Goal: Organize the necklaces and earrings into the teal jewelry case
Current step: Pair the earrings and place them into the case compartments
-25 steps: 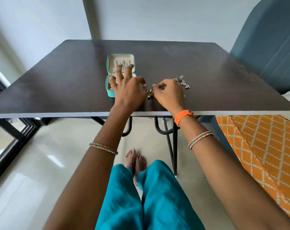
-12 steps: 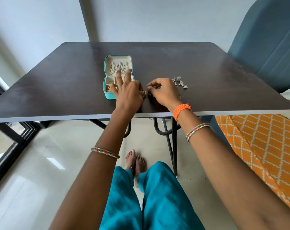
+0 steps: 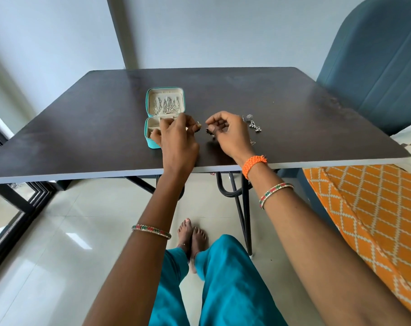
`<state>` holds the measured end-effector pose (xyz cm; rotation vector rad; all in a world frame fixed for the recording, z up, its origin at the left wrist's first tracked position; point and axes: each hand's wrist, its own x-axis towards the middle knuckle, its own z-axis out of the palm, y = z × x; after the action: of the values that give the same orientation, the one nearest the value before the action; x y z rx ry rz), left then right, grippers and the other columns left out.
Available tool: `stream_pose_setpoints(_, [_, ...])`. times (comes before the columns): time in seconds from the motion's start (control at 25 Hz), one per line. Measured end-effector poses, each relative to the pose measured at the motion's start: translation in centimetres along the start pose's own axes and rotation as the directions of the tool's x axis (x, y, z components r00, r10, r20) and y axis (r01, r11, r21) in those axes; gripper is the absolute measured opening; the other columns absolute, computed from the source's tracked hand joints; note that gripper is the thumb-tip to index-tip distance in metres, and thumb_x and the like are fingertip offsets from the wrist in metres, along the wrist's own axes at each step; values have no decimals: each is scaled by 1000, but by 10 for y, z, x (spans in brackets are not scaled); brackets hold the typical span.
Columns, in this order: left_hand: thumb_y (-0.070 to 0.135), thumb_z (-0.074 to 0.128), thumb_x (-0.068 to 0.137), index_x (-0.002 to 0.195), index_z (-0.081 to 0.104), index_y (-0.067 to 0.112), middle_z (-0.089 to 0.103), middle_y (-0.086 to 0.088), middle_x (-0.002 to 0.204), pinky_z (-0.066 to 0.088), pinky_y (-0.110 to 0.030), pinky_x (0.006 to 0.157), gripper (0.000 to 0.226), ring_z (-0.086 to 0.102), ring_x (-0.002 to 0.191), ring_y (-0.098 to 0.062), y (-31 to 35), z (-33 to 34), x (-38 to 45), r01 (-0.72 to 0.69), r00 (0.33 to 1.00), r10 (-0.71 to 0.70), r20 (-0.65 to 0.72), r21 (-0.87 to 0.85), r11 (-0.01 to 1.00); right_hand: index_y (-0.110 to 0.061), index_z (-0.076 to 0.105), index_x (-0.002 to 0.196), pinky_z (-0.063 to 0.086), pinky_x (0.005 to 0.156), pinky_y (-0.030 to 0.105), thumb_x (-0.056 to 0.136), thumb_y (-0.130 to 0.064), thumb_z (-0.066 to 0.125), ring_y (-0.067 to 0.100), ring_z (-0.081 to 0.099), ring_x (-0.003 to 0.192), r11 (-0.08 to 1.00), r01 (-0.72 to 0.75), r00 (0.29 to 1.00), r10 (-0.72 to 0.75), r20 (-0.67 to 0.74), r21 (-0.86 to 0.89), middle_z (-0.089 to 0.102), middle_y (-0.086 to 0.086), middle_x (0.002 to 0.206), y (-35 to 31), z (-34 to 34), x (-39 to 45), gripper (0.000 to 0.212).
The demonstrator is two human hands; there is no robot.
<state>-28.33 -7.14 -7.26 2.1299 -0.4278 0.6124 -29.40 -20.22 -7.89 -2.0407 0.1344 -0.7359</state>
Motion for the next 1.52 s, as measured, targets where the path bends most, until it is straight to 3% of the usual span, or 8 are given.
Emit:
stream_pose_setpoints(0.12, [-3, 52, 83, 89, 57, 14, 55, 15, 88, 24, -28, 78, 19, 44, 97, -21, -4, 0, 0, 27, 997, -41, -72, -184, 983, -11, 66, 86, 50, 70, 15, 84, 4, 59, 6, 57, 71, 995, 33, 999, -34, 7, 98, 63, -1, 79, -2, 0, -2, 17])
stream_pose_setpoints(0.28, [12, 60, 86, 94, 61, 22, 61, 16, 87, 47, -33, 84, 12, 57, 95, -22, -13, -2, 3, 1, 998, -32, -59, -469, 883, -21, 64, 86, 57, 77, 31, 85, 6, 59, 16, 62, 81, 967, -15, 995, -10, 96, 253, 63, -1, 81, 0, 10, 5, 28])
stream_pose_setpoints(0.56, [16, 52, 96, 99, 64, 26, 51, 25, 90, 45, -33, 92, 16, 46, 107, -23, -17, -6, 4, 21, 998, -42, -40, -428, 903, -14, 65, 85, 51, 65, 19, 92, 2, 53, 6, 59, 73, 773, -271, 960, 172, 222, 573, 62, 0, 80, -10, 17, 11, 21])
stream_pose_setpoints(0.76, [2, 50, 92, 116, 62, 19, 50, 26, 88, 31, -5, 78, 31, 38, 95, -14, -13, -8, 1, -48, 998, 33, -48, -344, 938, -22, 64, 86, 37, 51, 14, 93, -3, 53, 2, 58, 65, 818, -248, 951, 104, 291, 519, 66, -8, 81, -14, 14, 8, 22])
stream_pose_setpoints(0.88, [3, 49, 93, 111, 63, 16, 51, 25, 88, 32, -14, 76, 26, 36, 96, -16, -14, -8, -1, -63, 998, 51, -45, -321, 945, -20, 67, 91, 39, 53, 15, 91, -4, 56, 8, 58, 69, 821, -247, 948, 95, 303, 515, 69, -3, 85, -14, 12, 6, 20])
stream_pose_setpoints(1.08, [8, 50, 95, 109, 65, 13, 61, 6, 97, 31, -5, 79, 21, 37, 99, -15, -19, -4, 0, -20, 999, 5, -46, -342, 939, -16, 68, 109, 45, 67, 18, 90, -2, 57, 8, 60, 91, 847, -233, 946, 82, 315, 478, 71, 0, 99, -10, 12, 6, 26])
stream_pose_setpoints(1.24, [9, 53, 93, 110, 67, 18, 56, 25, 99, 41, -23, 87, 24, 44, 103, -16, -18, -9, -1, -51, 999, 41, -33, -400, 915, -16, 69, 98, 51, 67, 19, 86, 0, 63, 6, 65, 83, 813, -231, 954, 80, 290, 535, 73, -5, 85, -15, 10, 3, 21])
stream_pose_setpoints(1.52, [4, 67, 85, 101, 60, 9, 69, -13, 86, 56, -27, 74, 18, 65, 77, -18, -14, -25, 3, 219, 975, -147, 164, -803, 554, -10, 72, 87, 56, 65, 21, 84, 2, 59, 11, 67, 74, 638, -312, 936, 79, 342, 705, 74, 0, 80, -18, 7, -2, 19])
